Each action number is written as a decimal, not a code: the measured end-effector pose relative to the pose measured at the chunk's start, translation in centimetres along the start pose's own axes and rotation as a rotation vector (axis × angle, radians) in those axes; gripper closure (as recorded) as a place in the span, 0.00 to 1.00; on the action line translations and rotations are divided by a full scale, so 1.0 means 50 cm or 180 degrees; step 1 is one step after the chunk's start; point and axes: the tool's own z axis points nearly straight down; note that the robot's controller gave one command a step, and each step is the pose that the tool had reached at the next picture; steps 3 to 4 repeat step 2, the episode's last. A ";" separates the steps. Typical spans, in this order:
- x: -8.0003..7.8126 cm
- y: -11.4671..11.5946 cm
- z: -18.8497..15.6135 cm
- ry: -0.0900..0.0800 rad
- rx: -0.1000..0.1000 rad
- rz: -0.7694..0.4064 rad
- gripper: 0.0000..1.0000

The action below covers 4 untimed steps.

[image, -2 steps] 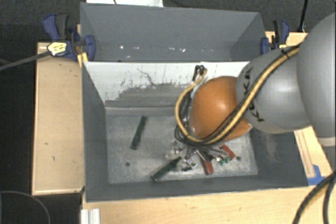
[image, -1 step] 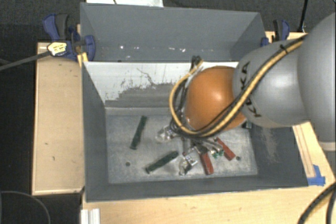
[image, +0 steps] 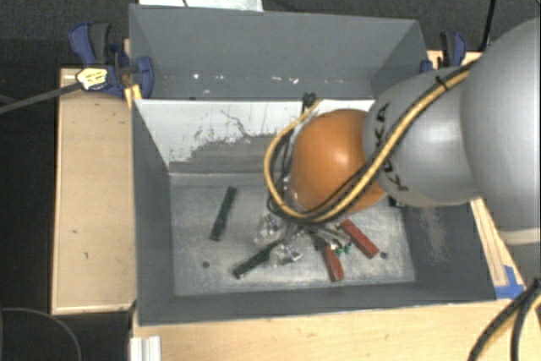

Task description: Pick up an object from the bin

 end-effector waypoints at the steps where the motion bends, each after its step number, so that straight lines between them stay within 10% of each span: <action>1: 0.000 0.000 0.000 0.0000 0.0000 0.0002 1.00; 2: 0.005 -0.022 -0.347 -0.0017 0.0008 0.0101 1.00; 4: 0.005 -0.022 -0.347 -0.0017 0.0008 0.0101 1.00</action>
Offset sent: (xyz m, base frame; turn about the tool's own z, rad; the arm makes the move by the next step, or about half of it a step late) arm 0.0008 -0.0114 0.1707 0.0271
